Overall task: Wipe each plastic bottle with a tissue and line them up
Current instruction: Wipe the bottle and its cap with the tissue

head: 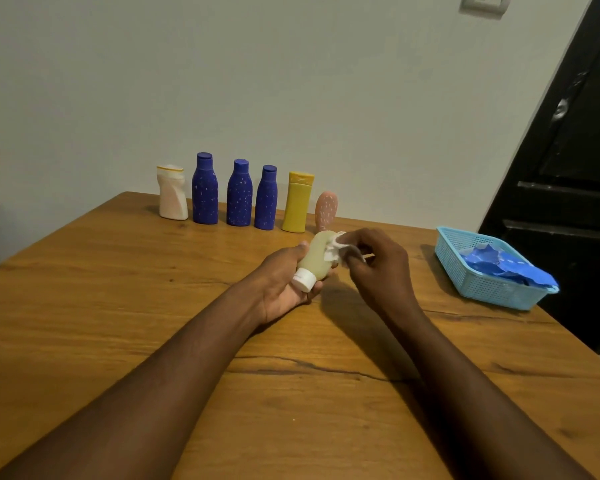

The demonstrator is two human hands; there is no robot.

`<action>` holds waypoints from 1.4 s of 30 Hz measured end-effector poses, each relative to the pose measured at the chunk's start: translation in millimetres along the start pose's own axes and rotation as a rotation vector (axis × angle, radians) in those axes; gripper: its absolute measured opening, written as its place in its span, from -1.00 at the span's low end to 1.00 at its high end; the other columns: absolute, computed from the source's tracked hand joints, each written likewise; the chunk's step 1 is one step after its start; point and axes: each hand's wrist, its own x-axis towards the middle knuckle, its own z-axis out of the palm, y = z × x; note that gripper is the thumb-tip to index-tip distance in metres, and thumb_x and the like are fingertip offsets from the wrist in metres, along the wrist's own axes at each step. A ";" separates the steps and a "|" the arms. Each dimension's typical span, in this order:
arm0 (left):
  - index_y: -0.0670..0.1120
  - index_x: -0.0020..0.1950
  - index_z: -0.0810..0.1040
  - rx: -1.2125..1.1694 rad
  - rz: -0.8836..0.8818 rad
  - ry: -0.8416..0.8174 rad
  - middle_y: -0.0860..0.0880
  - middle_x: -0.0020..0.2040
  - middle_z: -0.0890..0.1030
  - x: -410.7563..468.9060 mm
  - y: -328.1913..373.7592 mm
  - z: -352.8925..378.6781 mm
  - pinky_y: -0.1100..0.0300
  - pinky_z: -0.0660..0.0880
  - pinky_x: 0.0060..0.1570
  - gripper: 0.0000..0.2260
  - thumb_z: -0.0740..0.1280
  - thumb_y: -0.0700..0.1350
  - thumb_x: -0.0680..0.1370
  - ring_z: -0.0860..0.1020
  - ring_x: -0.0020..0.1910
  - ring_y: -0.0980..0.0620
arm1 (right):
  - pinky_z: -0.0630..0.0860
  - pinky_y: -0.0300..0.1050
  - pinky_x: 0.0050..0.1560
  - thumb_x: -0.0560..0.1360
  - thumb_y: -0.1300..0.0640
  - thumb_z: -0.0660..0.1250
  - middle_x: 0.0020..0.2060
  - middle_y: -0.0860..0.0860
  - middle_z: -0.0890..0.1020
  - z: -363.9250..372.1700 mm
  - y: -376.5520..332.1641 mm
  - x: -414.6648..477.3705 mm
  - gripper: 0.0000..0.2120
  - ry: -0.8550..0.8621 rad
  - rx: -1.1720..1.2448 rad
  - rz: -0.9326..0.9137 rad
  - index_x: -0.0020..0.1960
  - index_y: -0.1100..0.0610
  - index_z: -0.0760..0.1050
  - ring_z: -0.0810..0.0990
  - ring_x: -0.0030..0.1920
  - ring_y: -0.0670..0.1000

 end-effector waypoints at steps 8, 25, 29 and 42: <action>-0.13 0.38 0.47 0.003 0.029 0.038 -0.21 0.11 0.64 0.8 -1.3 -1.0 0.05 0.60 -0.16 -0.71 0.23 0.00 0.73 0.62 -0.06 -0.09 | 0.52 -0.34 -0.09 0.51 0.30 0.38 0.03 -0.04 0.63 5.3 -6.5 -6.7 -0.76 -0.110 -0.027 -0.031 0.10 0.05 0.67 0.58 0.01 -0.13; -0.02 0.34 0.55 0.135 0.023 -0.126 -0.21 0.25 0.58 -5.8 -3.1 -1.1 0.06 0.61 -0.11 -0.75 0.27 0.00 0.70 0.60 0.06 -0.09 | 0.48 -0.38 -0.02 0.56 0.23 0.34 0.04 -0.04 0.67 -7.4 5.4 1.6 -0.81 0.065 -0.074 0.051 0.13 0.10 0.64 0.58 0.03 -0.09; -0.03 0.44 0.49 0.076 0.000 -0.160 -0.21 0.28 0.60 -6.0 -3.2 -2.8 0.05 0.59 -0.08 -0.68 0.24 0.03 0.71 0.61 0.12 -0.11 | 0.57 -0.33 0.07 0.49 0.39 0.35 0.10 0.04 0.62 -4.7 -2.2 -2.3 -0.68 0.019 -0.058 -0.044 0.19 0.17 0.63 0.57 0.08 -0.06; -0.15 0.44 0.52 -0.141 -0.031 -0.156 -0.20 0.20 0.62 -9.7 3.2 -7.8 0.00 0.51 0.16 -0.67 0.25 -0.11 0.69 0.59 0.03 -0.09 | 0.57 -0.07 0.03 0.42 0.27 0.43 0.06 -0.02 0.60 6.8 -27.6 -15.9 -0.70 -0.373 -0.138 -0.243 0.13 0.06 0.68 0.52 0.07 -0.04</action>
